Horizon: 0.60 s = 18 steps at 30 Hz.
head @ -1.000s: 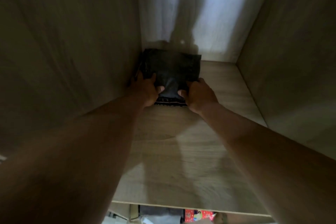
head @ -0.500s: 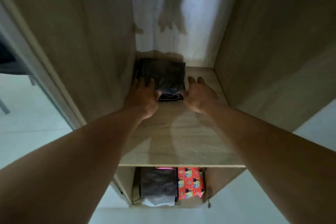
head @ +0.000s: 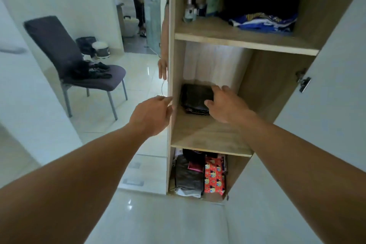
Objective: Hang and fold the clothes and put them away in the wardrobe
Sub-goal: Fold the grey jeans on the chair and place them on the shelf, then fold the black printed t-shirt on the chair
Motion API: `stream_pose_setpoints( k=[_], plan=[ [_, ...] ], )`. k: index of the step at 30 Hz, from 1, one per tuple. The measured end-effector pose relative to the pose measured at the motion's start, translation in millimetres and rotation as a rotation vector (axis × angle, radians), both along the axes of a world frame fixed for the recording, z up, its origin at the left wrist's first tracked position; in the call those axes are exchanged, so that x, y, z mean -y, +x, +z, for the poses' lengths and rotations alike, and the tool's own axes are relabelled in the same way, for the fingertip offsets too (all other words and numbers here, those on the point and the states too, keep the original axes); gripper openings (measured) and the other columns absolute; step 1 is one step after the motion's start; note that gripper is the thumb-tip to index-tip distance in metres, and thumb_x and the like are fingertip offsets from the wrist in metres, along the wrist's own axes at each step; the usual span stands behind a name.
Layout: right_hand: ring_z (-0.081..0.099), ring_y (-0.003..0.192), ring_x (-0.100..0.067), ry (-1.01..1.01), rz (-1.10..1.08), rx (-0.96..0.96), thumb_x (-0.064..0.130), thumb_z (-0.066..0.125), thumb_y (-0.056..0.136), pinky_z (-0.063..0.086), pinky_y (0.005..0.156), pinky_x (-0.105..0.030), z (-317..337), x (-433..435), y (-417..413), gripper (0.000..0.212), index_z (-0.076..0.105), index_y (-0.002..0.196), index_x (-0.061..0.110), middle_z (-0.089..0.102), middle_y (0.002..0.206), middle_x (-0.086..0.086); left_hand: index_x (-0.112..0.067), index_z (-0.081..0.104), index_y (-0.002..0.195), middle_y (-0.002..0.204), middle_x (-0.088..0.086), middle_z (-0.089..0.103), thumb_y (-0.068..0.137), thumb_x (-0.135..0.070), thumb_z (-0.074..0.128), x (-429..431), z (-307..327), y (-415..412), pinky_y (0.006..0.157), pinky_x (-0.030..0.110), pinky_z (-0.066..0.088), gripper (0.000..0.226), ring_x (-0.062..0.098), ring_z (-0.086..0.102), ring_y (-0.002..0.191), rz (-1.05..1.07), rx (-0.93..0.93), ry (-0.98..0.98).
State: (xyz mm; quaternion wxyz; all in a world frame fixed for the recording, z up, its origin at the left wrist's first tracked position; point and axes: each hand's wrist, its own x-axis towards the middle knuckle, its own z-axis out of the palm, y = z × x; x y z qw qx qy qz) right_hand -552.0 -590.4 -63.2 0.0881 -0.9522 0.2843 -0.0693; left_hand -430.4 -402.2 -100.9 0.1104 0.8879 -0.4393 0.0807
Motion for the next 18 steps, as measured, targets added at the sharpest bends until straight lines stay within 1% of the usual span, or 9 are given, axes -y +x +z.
stream_pose_setpoints(
  k=[2,5,6,9,11,13,15,17,18],
  plan=[
    [0.041,0.138,-0.035,0.010,0.056,0.017,0.040,0.046,0.104,0.045,0.106,-0.051,29,-44,-2,0.060,0.028,0.156,0.016,0.039,0.152,-0.015,-0.022,0.042,0.150,0.147,0.004,0.053,0.106,-0.042,0.033,-46,26,-8,0.100,0.045,0.048,0.048,0.028,0.054,0.130,0.046,-0.017,-0.008],
    [0.046,0.133,-0.033,0.006,0.126,0.035,0.041,0.048,0.102,0.045,0.104,-0.051,64,-106,9,0.055,0.036,0.151,0.017,0.045,0.149,-0.012,-0.018,0.034,0.154,0.154,0.007,0.043,0.107,-0.041,0.032,-110,57,-11,0.111,0.047,0.038,0.052,0.028,0.037,0.144,0.113,-0.024,0.022],
    [0.046,0.133,-0.032,0.011,0.153,0.034,0.042,0.048,0.102,0.045,0.104,-0.050,73,-126,14,0.055,0.036,0.151,0.019,0.045,0.149,-0.011,-0.016,0.032,0.154,0.156,0.009,0.040,0.107,-0.041,0.032,-132,66,-11,0.115,0.048,0.035,0.054,0.029,0.030,0.147,0.157,-0.018,0.041],
    [0.037,0.142,-0.034,0.028,0.251,0.017,0.044,0.045,0.103,0.041,0.107,-0.050,101,-189,34,0.063,0.022,0.158,0.022,0.035,0.156,-0.011,-0.015,0.027,0.156,0.161,0.011,0.031,0.106,-0.044,0.028,-200,93,-4,0.120,0.050,0.025,0.057,0.031,0.020,0.151,0.305,-0.002,0.039],
    [0.036,0.143,-0.035,0.031,0.323,0.017,0.045,0.044,0.104,0.039,0.108,-0.050,118,-229,48,0.063,0.021,0.158,0.022,0.033,0.157,-0.012,-0.016,0.023,0.158,0.163,0.011,0.026,0.106,-0.045,0.025,-244,109,-3,0.121,0.051,0.019,0.059,0.031,0.015,0.153,0.393,-0.002,0.047],
    [0.039,0.139,-0.035,0.037,0.449,0.017,0.045,0.045,0.103,0.041,0.107,-0.051,135,-286,66,0.061,0.026,0.155,0.020,0.035,0.155,-0.013,-0.017,0.022,0.158,0.164,0.011,0.024,0.106,-0.046,0.025,-306,125,-5,0.121,0.052,0.018,0.059,0.031,0.013,0.153,0.527,-0.017,0.058],
    [0.041,0.136,-0.037,0.067,0.514,0.018,0.043,0.046,0.102,0.042,0.105,-0.053,143,-316,78,0.058,0.029,0.152,0.019,0.035,0.152,-0.014,-0.017,0.025,0.157,0.161,0.012,0.028,0.106,-0.045,0.026,-338,131,-5,0.120,0.054,0.022,0.058,0.032,0.017,0.151,0.585,-0.020,0.056],
    [0.037,0.140,-0.038,0.051,0.609,0.014,0.042,0.044,0.103,0.039,0.108,-0.054,149,-358,97,0.060,0.025,0.155,0.019,0.033,0.153,-0.014,-0.017,0.031,0.152,0.155,0.011,0.037,0.104,-0.045,0.027,-385,143,-8,0.115,0.053,0.029,0.056,0.033,0.027,0.145,0.681,-0.029,0.051],
    [0.035,0.142,-0.037,0.043,0.620,0.021,0.043,0.042,0.104,0.038,0.110,-0.053,152,-367,101,0.061,0.023,0.156,0.019,0.033,0.154,-0.015,-0.017,0.033,0.150,0.153,0.011,0.039,0.104,-0.044,0.028,-395,147,-10,0.113,0.052,0.030,0.054,0.033,0.029,0.144,0.699,-0.031,0.049]
  ],
)
